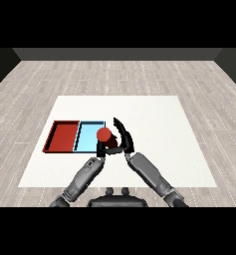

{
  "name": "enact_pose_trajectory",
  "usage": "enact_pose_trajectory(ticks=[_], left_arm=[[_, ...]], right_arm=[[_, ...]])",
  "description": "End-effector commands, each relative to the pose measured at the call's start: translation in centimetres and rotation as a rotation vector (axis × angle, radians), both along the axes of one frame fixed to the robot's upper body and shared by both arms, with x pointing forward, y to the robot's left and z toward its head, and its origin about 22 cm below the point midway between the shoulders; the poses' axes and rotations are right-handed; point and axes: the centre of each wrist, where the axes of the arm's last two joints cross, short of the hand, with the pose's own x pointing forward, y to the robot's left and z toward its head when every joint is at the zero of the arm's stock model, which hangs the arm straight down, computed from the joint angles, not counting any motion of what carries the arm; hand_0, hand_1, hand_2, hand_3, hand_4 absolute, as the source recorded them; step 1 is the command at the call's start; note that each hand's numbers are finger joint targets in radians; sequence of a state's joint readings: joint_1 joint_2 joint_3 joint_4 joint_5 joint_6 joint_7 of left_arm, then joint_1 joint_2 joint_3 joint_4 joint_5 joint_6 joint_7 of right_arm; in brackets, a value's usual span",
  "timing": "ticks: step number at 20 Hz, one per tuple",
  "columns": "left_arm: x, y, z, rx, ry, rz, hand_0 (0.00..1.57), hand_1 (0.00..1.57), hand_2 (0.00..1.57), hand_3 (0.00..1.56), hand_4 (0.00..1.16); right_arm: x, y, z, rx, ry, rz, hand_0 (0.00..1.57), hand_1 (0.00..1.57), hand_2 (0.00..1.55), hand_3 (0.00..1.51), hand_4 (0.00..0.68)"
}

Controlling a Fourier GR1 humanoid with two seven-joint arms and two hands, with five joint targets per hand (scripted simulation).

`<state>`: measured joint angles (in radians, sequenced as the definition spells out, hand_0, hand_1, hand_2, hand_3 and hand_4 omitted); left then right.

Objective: Pick the red can and put it in the red box

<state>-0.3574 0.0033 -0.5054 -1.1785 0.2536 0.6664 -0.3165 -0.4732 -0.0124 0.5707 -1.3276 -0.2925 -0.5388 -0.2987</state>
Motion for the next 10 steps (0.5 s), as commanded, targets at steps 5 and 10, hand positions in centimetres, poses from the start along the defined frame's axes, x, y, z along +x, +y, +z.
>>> enact_pose_trajectory(ticks=[5, 10], left_arm=[[0.4, 2.3, -1.2, 0.005, 0.009, 0.027, 1.57, 1.57, 1.57, 1.49, 1.14], [1.0, 3.7, 1.0, 0.035, -0.023, 0.07, 1.57, 1.57, 1.57, 1.48, 1.14]], right_arm=[[-0.5, -3.2, 3.1, 0.049, -0.076, -0.091, 0.0, 0.0, 0.0, 0.0, 0.0], [-0.9, -8.9, 3.7, 0.063, -0.123, -0.125, 0.0, 0.0, 0.0, 0.0, 0.0]])
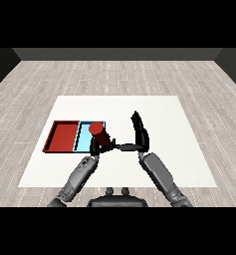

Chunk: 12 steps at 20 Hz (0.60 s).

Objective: Pick the red can and put it in the red box

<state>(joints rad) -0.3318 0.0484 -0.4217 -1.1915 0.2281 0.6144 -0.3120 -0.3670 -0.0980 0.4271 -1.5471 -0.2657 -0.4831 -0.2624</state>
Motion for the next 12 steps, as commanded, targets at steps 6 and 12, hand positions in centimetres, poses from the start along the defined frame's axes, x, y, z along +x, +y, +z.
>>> enact_pose_trajectory(ticks=[6, 12], left_arm=[[1.0, 8.5, 2.3, 0.201, -0.04, 0.123, 1.57, 1.57, 1.57, 1.47, 1.13], [2.7, 15.1, 0.9, 0.321, 0.041, 0.27, 1.57, 1.57, 1.55, 1.46, 1.12]], right_arm=[[-2.8, -8.0, -1.7, -0.024, 0.044, -0.16, 0.0, 0.0, 0.0, 0.0, 0.0], [-5.3, -11.3, -3.5, -0.042, 0.092, -0.232, 0.0, 0.0, 0.0, 0.0, 0.0]])
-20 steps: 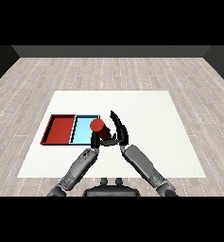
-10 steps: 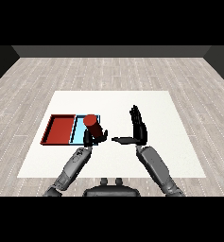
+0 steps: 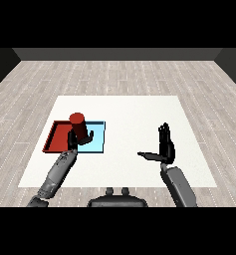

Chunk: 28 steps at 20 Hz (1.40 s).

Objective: Pick the red can and put it in the red box

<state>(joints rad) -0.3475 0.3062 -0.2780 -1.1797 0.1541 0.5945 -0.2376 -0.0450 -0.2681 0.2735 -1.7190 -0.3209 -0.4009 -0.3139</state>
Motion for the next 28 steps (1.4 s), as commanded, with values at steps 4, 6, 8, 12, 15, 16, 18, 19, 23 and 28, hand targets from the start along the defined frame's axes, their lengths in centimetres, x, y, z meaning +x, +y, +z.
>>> enact_pose_trajectory(ticks=[4, 6, 8, 12, 15, 16, 18, 19, 23, 28], left_arm=[[1.7, 8.3, 2.2, 0.034, 0.079, 0.147, 1.57, 1.57, 1.57, 1.49, 1.12], [1.9, 11.3, 0.7, 0.106, 0.143, 0.188, 1.57, 1.57, 1.57, 1.5, 1.12], [3.3, 10.8, -0.4, 0.111, 0.213, 0.204, 1.57, 1.57, 1.56, 1.48, 1.09], [4.4, 12.7, -1.2, 0.166, 0.278, 0.278, 1.57, 1.57, 1.56, 1.47, 1.08], [5.1, 10.7, -3.0, 0.211, 0.341, 0.285, 1.57, 1.57, 1.57, 1.5, 1.05], [4.5, 12.1, -3.3, 0.208, 0.383, 0.312, 1.57, 1.57, 1.56, 1.5, 1.05], [5.1, 11.5, -3.3, 0.205, 0.444, 0.336, 1.55, 1.55, 1.46, 1.43, 1.01], [5.0, 11.2, -3.8, 0.218, 0.507, 0.356, 1.36, 1.36, 1.25, 1.28, 0.95], [3.8, 10.4, -5.9, 0.216, 0.66, 0.391, 0.67, 0.67, 0.67, 0.0, 0.72], [2.0, 13.7, -6.4, 0.134, 0.712, 0.5, 0.89, 0.89, 0.88, 0.34, 0.68]], right_arm=[[-1.5, -3.7, -1.2, -0.079, 0.045, -0.076, 0.0, 0.0, 0.0, 0.0, 0.0], [-0.6, -4.0, -1.3, -0.077, 0.057, -0.096, 0.0, 0.0, 0.0, 0.0, 0.0], [-1.9, -4.0, -2.8, -0.057, 0.088, -0.108, 0.0, 0.0, 0.0, 0.0, 0.0], [1.3, -3.7, -1.5, -0.095, 0.115, -0.125, 0.0, 0.0, 0.0, 0.0, 0.0], [0.9, -3.3, -3.5, -0.085, 0.123, -0.119, 0.0, 0.0, 0.0, 0.0, 0.0], [1.2, -3.7, -3.5, -0.079, 0.133, -0.104, 0.0, 0.0, 0.0, 0.0, 0.0], [1.9, -3.5, -4.2, -0.053, 0.13, -0.114, 0.0, 0.0, 0.0, 0.0, 0.0], [2.1, -3.6, -3.7, -0.037, 0.131, -0.136, 0.0, 0.0, 0.0, 0.0, 0.0], [2.9, -3.4, -4.5, -0.039, 0.13, -0.122, 0.0, 0.0, 0.0, 0.0, 0.0], [3.6, -5.2, -3.7, -0.056, 0.103, -0.128, 0.0, 0.0, 0.0, 0.0, 0.0]])
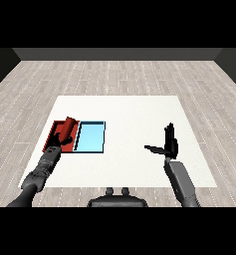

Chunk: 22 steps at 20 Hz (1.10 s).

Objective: Pick the red can and put it in the red box

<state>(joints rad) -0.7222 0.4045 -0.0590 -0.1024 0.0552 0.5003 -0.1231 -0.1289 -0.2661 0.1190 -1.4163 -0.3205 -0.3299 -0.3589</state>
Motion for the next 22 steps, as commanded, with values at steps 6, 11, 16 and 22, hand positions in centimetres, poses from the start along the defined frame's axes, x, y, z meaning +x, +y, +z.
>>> enact_pose_trajectory(ticks=[6, 11, 16, 22], left_arm=[[-2.2, 3.1, -0.7, -0.1, 0.126, 0.054, 0.0, 0.0, 0.0, 0.0, 0.0], [-0.7, 2.7, 0.8, -0.069, 0.13, 0.028, 0.0, 0.0, 0.0, 0.0, 0.0], [0.7, 2.0, 2.0, -0.076, -0.161, -0.015, 0.0, 0.0, 0.0, 0.0, 0.0], [1.7, 1.7, 3.7, -0.235, -0.495, -0.202, 0.67, 0.67, 0.38, 0.0, 0.0]], right_arm=[[-0.1, -0.1, -0.7, 0.015, -0.005, -0.009, 0.0, 0.0, 0.0, 0.0, 0.0], [-0.1, 0.8, -0.5, 0.041, -0.027, 0.005, 0.0, 0.0, 0.0, 0.0, 0.0], [-0.7, -0.1, -0.7, 0.033, -0.059, 0.023, 0.0, 0.0, 0.0, 0.0, 0.0], [-1.2, -0.6, 0.7, 0.043, -0.096, 0.085, 0.0, 0.0, 0.0, 0.0, 0.0]])
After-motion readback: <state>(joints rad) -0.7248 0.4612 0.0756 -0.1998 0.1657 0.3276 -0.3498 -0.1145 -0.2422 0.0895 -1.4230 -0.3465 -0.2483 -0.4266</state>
